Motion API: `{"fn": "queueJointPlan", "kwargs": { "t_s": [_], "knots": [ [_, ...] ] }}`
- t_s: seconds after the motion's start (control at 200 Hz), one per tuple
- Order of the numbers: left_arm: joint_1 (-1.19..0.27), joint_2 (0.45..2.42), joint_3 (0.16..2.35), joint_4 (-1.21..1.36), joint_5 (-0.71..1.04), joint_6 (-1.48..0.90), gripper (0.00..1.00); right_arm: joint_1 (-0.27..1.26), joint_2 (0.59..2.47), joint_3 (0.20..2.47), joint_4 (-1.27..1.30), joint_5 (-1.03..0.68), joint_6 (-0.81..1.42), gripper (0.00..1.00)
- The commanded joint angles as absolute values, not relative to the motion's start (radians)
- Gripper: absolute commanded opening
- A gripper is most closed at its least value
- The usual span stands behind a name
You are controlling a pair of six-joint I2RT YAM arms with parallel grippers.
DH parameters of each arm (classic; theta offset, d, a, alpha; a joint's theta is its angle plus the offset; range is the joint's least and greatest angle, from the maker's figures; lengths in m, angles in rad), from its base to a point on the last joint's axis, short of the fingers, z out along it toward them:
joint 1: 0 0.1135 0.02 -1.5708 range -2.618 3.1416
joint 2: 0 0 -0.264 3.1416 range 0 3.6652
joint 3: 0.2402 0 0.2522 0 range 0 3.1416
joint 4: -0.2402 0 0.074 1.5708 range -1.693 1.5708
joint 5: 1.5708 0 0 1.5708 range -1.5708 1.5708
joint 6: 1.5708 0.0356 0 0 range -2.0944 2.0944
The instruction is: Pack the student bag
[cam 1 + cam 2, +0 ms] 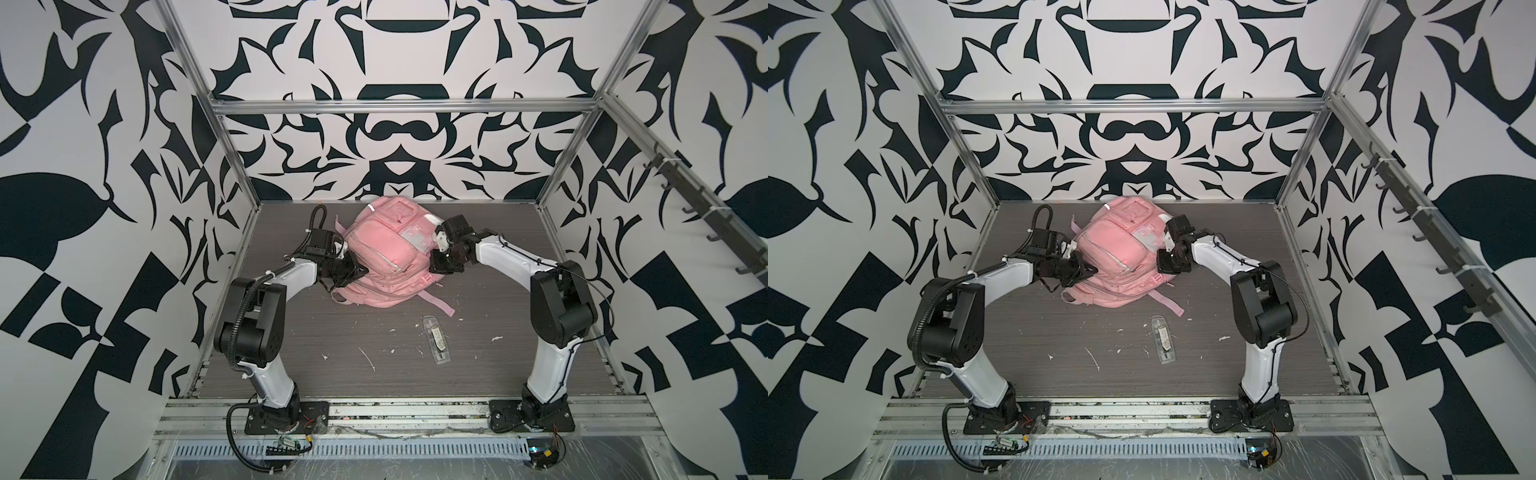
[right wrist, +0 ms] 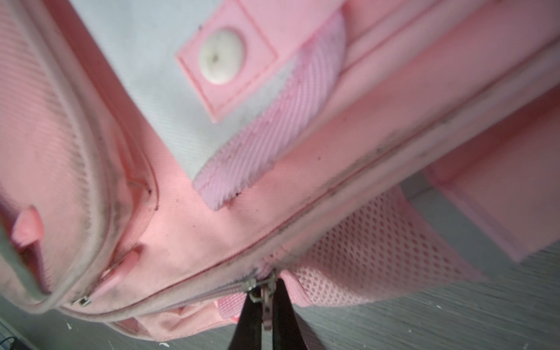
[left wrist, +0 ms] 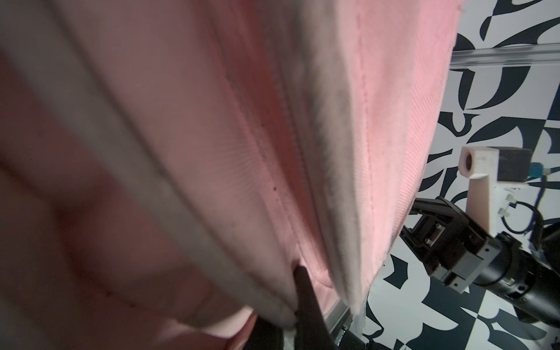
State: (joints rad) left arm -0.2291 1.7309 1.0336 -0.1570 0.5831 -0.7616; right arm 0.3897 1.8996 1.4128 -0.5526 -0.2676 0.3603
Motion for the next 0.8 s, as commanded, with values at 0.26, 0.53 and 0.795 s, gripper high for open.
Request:
{"fn": "queueJointPlan", "kwargs": {
  "t_s": [0.26,0.53,0.795],
  "knots": [
    [-0.21,1.729,1.034,-0.178,0.546,-0.749,0.04,0.344,1.848,1.42,-0.583,-0.176,0.373,0.12],
    [-0.224,1.726,1.04,-0.178,0.549,-0.751,0.05,0.353,1.721,1.331,-0.52,-0.18,0.358,0.52],
    [-0.242,1.744,1.052,-0.178,0.546,-0.756,0.06,0.468,1.678,1.294,-0.362,-0.296,0.349,0.57]
  ]
}}
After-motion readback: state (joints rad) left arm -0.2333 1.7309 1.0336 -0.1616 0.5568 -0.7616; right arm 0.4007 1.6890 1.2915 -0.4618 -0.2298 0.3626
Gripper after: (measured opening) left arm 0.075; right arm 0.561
